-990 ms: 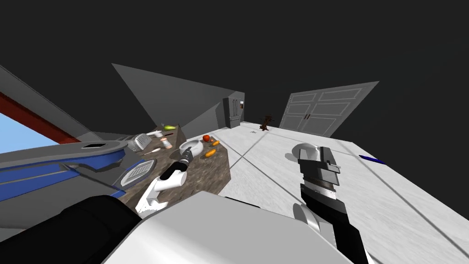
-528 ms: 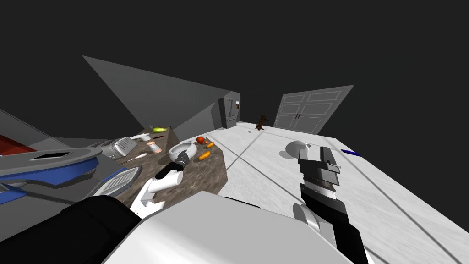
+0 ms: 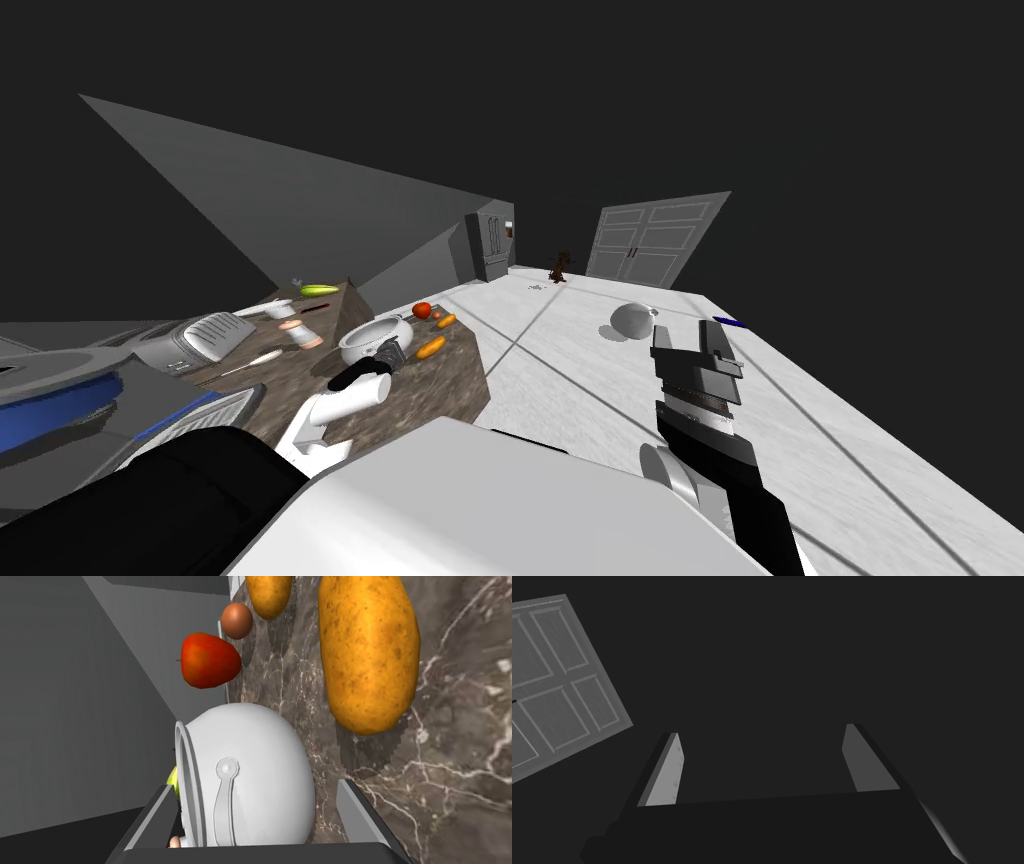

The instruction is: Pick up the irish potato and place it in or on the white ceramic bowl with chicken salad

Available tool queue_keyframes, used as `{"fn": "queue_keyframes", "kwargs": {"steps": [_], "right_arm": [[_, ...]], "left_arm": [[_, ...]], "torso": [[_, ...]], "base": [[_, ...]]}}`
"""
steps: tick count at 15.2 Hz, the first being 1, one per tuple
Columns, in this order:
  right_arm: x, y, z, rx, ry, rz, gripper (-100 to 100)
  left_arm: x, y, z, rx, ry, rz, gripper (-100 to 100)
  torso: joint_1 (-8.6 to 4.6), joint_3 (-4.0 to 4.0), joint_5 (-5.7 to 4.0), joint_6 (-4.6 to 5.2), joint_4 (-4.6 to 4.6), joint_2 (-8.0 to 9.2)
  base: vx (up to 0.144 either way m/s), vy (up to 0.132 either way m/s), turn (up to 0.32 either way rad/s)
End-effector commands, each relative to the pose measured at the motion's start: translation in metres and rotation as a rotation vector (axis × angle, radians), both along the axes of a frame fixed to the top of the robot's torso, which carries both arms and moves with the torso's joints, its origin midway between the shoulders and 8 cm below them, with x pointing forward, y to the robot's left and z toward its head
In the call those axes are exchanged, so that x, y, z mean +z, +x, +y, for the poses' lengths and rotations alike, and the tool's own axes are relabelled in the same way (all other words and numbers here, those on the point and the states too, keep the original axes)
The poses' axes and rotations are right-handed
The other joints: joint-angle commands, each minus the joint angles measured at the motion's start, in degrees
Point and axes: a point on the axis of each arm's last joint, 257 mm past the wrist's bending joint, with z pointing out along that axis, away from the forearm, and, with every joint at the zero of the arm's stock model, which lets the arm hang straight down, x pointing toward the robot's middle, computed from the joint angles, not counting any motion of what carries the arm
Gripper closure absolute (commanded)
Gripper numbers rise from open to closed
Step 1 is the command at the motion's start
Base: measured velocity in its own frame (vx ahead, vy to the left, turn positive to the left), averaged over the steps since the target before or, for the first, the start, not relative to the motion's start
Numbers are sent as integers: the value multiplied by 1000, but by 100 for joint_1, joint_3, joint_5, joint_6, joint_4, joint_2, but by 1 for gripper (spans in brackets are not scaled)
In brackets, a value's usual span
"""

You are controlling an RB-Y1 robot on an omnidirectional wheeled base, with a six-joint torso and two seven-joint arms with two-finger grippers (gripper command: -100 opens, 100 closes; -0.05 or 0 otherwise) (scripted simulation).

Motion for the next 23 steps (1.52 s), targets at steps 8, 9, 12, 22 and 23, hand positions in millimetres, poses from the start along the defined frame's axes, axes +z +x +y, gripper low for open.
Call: {"fn": "queue_keyframes", "kwargs": {"steps": [8, 9, 12, 22, 23], "right_arm": [[0, 0, 0, 0, 0, 0, 0], [0, 0, 0, 0, 0, 0, 0], [0, 0, 0, 0, 0, 0, 0], [0, 0, 0, 0, 0, 0, 0], [0, 0, 0, 0, 0, 0, 0]], "left_arm": [[-30, -42, 20, 133, -157, 59, -100], [-34, -51, 26, 168, -190, 56, -100], [-44, -65, 28, 207, -242, 78, -100], [-75, -114, 31, 357, -431, 125, -100], [-75, -114, 31, 357, -431, 125, -100]], "torso": [[0, 0, 0, 2, 0, -1], [1, -1, 0, 2, 0, -2], [1, -3, 0, -1, -1, -4], [12, -3, 3, 1, -1, -5], [12, -3, 3, 1, -1, -6]], "base": [[45, -27, -133], [64, -31, -222], [54, -21, -115], [58, -4, -141], [53, 9, -88]]}}
